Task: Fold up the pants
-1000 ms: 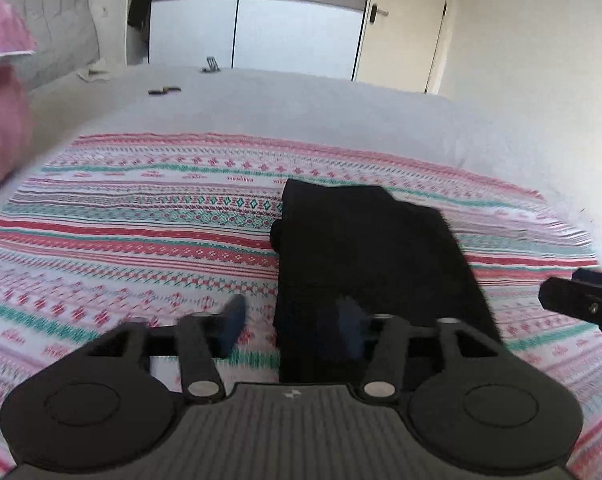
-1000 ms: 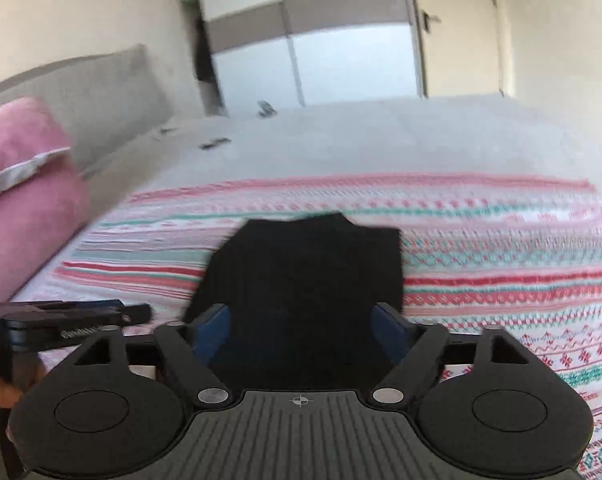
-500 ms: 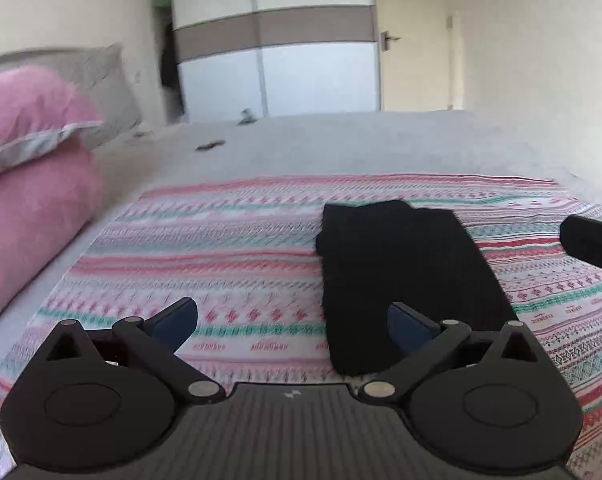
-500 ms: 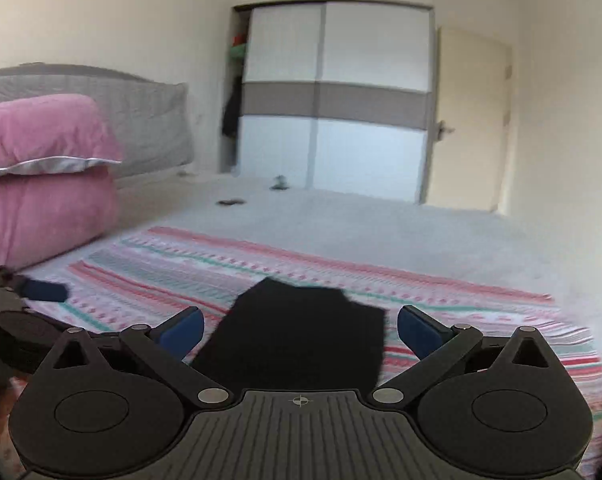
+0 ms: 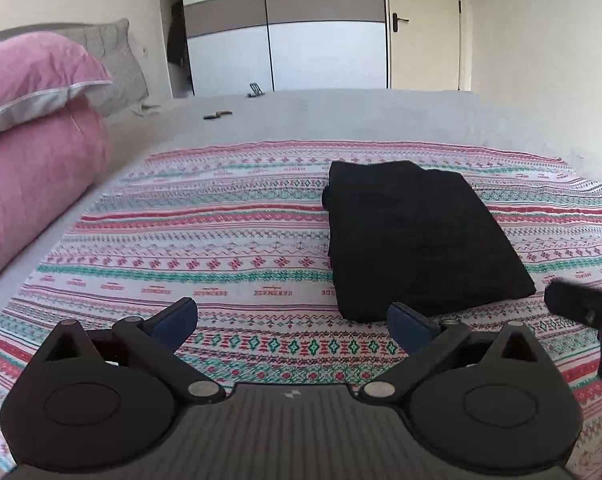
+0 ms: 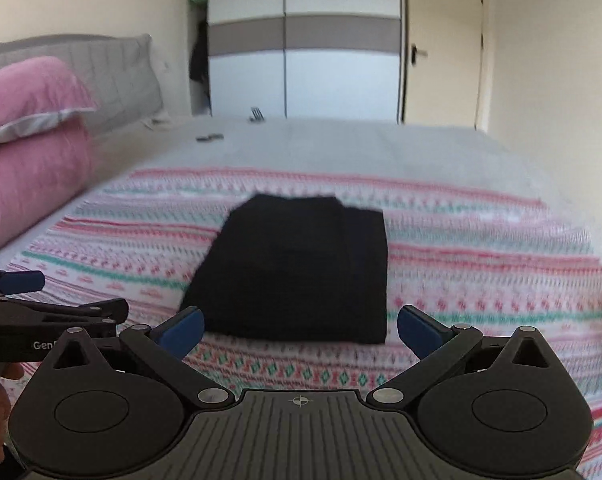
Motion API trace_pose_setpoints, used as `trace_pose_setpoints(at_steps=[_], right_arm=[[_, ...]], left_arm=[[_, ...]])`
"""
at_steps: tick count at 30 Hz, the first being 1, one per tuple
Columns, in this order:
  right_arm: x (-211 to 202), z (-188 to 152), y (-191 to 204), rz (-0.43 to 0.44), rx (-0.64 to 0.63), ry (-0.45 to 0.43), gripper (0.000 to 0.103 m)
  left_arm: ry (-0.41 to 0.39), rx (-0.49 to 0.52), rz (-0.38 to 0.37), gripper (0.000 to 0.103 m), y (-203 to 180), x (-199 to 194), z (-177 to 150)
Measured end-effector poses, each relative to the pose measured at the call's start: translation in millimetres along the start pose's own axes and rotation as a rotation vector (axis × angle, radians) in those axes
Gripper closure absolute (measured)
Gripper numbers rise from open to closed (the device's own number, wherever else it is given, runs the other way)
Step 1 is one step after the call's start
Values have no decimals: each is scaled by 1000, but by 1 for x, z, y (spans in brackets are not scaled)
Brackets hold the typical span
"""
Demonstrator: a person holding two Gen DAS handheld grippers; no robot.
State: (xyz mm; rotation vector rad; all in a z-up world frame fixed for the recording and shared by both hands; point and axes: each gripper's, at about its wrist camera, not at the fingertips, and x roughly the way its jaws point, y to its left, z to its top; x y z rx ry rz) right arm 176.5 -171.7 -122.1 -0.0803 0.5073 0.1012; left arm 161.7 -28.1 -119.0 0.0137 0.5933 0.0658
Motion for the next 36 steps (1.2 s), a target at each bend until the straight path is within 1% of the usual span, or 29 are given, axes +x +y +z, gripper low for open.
trace_pose_setpoints(at_steps=[4,7,11,13,16,20,28,36], right_arm=[[15,-10,-1,-33,4,61,0],[21,-16,0,-48,-10,90,0],[26,-16,4,-62,-28,103,0],[27,-17,2,-65,-23,114,0],[28,-18,-1,-69,-13,124,0],[29,-17,-4,-75,-3,132,0],[29,-17,-6,-73,-6,140,0],[34,-18,-13,-50,59,172,0]], left_arm=[[12,-17,-11,4,-2,10,1],[34,-5,-26,4,-7,15,3],[42,-5,-39,4,-9,15,5],[42,-3,-41,4,-8,15,5],[58,7,-68,4,-11,16,4],[74,8,-75,4,-15,18,1],[68,17,-88,4,-21,18,0],[77,19,-93,4,-22,19,2]])
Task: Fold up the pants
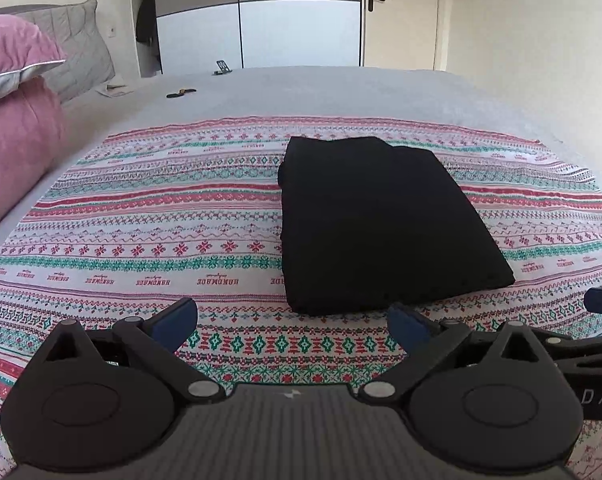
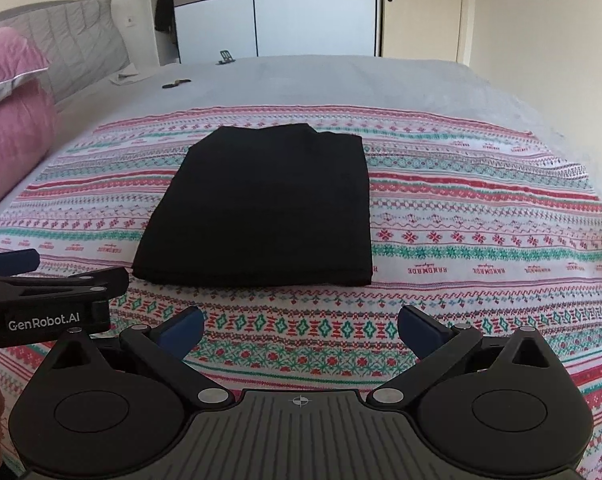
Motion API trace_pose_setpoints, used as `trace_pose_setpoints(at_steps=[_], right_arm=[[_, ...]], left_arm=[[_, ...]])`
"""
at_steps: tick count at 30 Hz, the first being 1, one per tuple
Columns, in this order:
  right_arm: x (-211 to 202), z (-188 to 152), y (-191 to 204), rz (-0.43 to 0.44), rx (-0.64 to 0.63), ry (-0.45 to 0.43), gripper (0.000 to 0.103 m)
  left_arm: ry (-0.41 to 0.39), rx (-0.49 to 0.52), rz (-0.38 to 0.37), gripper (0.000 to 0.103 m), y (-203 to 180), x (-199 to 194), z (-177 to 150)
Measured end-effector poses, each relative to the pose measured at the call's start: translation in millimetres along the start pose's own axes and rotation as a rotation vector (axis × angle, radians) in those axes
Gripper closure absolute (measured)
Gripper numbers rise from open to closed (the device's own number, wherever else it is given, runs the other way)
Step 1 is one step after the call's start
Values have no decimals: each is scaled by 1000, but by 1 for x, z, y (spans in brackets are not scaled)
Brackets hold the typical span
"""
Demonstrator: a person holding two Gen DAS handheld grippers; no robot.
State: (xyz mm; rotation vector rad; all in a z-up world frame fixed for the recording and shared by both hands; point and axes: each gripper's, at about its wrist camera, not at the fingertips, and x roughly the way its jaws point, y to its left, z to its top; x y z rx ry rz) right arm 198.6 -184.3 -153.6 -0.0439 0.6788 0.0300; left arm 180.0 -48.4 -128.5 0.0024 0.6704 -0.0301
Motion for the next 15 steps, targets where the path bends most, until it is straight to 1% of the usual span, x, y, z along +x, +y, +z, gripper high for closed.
trace_pose_setpoints(at_steps=[4,7,15], right_arm=[[0,-1,2,-4,-11,-3,0],[0,-1,3,-7,-12,-3,0],[0,-1,2,-8,-9,-1,0]], left_arm=[[2,15,-23,4,0,0,-2],[-11,32,-11,4,-2,-1,-2],[3,27,-21,4,-2,1,-2]])
